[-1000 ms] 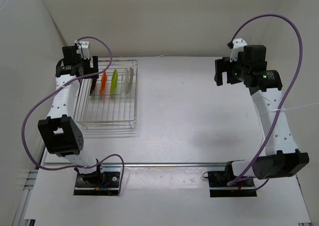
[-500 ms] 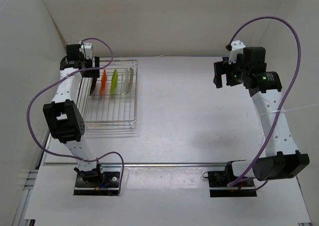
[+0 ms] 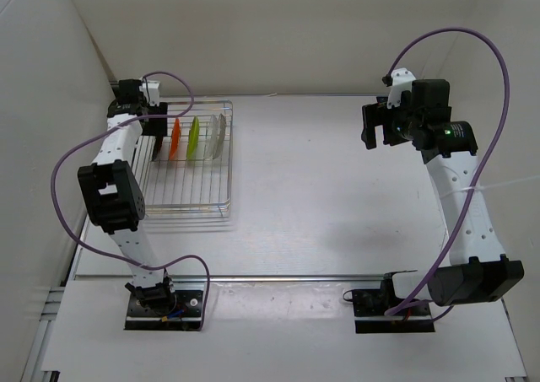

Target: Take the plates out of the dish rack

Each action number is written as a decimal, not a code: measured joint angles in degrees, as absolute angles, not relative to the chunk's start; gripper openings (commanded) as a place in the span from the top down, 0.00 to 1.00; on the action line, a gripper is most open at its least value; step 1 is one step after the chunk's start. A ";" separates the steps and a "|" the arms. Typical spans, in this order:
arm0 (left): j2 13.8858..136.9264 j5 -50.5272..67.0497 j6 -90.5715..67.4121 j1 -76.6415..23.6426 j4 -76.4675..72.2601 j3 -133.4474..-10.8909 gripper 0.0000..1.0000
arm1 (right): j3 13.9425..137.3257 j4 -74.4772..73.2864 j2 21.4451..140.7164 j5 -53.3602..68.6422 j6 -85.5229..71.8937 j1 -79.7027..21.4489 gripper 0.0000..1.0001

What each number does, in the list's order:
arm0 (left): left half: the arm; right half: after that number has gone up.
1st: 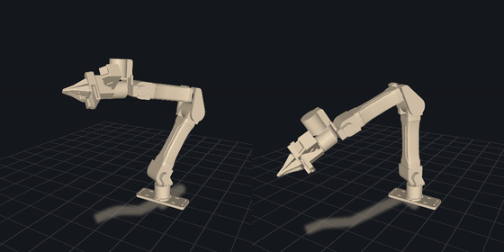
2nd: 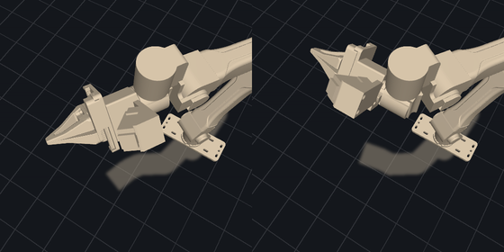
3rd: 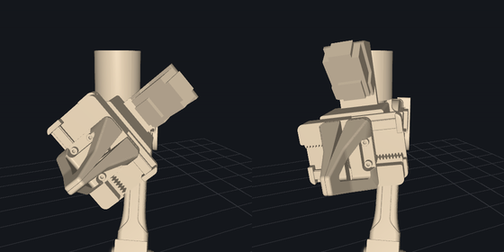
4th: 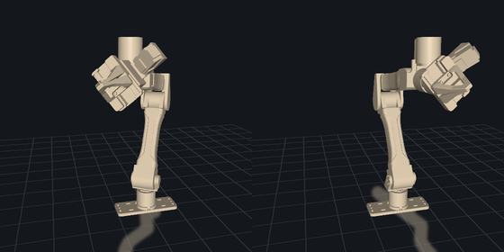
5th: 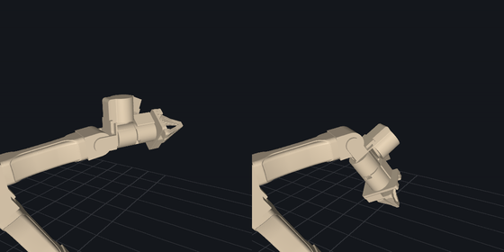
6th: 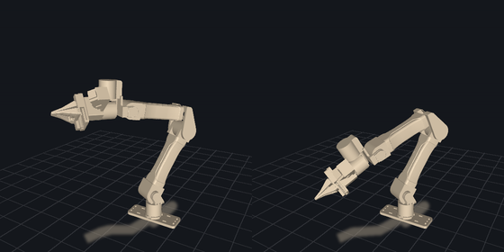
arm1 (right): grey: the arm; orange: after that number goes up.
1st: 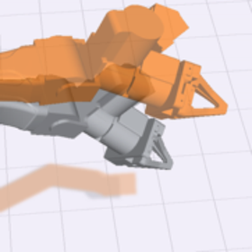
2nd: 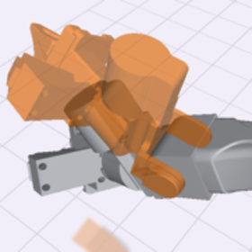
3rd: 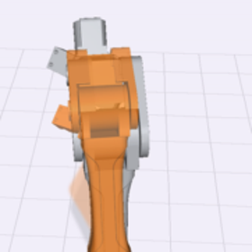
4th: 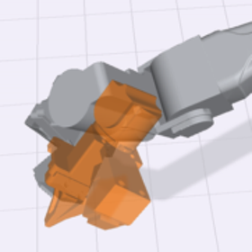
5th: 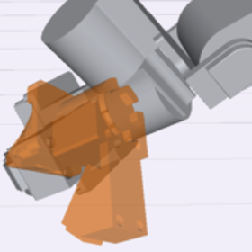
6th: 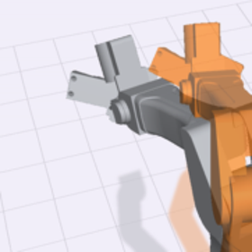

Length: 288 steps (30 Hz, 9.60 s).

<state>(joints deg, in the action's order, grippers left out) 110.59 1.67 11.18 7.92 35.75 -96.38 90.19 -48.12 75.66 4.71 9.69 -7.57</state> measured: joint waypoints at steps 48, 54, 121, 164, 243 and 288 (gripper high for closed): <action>90.74 7.40 18.74 -5.30 50.81 -111.85 0.89 | 98.10 -49.56 78.65 5.52 9.41 -7.57 0.00; 87.05 -11.70 29.32 -32.14 43.57 -100.40 0.89 | 103.04 -49.67 80.82 19.11 4.78 -4.60 0.00; 94.83 -35.27 36.05 -36.34 46.15 -91.94 0.01 | 110.89 -40.45 124.09 12.97 -7.79 0.99 1.00; 97.19 -1.28 10.61 -0.82 48.77 -101.91 0.01 | 119.96 -43.88 127.66 2.11 -7.09 0.75 0.00; 92.62 -18.55 22.87 -32.01 52.42 -105.38 0.89 | 116.11 -56.10 101.93 26.87 -0.03 -0.89 0.05; 99.68 -50.19 60.93 -70.50 18.50 -88.58 0.00 | 108.81 -51.13 100.51 35.40 -2.00 -8.19 1.00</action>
